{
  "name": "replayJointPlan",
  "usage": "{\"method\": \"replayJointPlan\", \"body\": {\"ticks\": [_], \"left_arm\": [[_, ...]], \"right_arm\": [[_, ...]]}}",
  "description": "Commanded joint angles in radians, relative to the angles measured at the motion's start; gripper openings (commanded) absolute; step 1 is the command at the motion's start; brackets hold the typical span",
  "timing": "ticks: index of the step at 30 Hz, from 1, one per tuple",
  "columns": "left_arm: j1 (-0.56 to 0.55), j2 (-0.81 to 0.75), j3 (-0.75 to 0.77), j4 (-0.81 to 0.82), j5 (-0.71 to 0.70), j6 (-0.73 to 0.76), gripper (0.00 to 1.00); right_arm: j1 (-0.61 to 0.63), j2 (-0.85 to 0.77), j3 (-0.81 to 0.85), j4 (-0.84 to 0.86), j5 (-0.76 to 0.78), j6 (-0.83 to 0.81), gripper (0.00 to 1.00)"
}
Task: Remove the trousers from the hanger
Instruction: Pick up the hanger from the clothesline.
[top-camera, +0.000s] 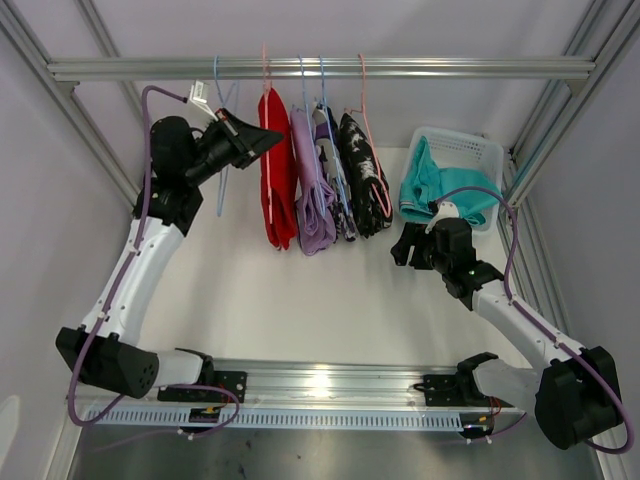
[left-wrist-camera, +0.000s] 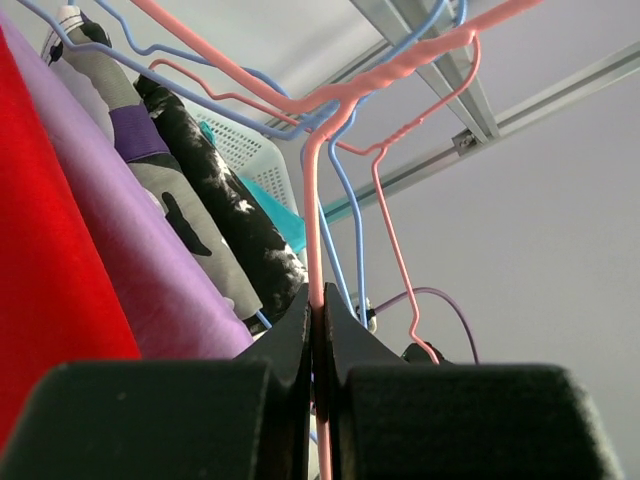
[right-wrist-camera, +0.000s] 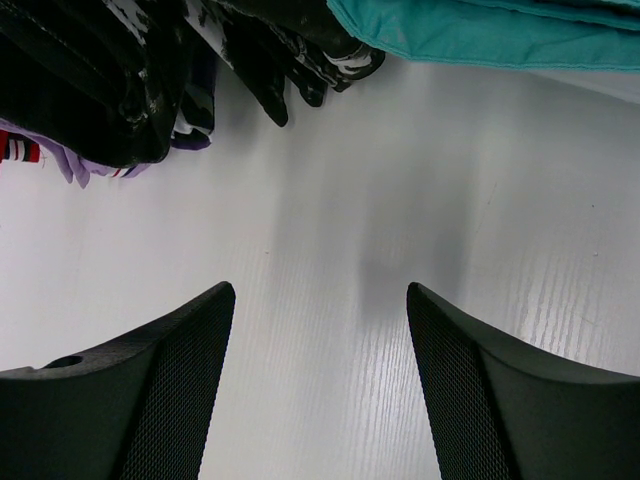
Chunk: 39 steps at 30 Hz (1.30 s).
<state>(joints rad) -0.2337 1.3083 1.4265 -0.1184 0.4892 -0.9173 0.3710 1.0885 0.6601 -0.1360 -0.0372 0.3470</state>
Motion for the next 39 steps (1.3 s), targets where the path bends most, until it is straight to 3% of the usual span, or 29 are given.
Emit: {"method": "replayJointPlan", "body": {"ticks": [1, 13, 39], "left_arm": [[-0.007, -0.083, 0.068, 0.16, 0.003, 0.069, 0.0], [-0.021, -0.149, 0.057, 0.083, -0.012, 0.143, 0.0], [-0.042, -0.32, -0.146, 0.063, -0.037, 0.222, 0.0]], "right_arm": [[0.0, 0.002, 0.003, 0.041, -0.01, -0.002, 0.74], [0.0, 0.014, 0.006, 0.039, -0.01, -0.005, 0.74], [0.008, 0.076, 0.026, 0.024, -0.001, -0.019, 0.77]]}}
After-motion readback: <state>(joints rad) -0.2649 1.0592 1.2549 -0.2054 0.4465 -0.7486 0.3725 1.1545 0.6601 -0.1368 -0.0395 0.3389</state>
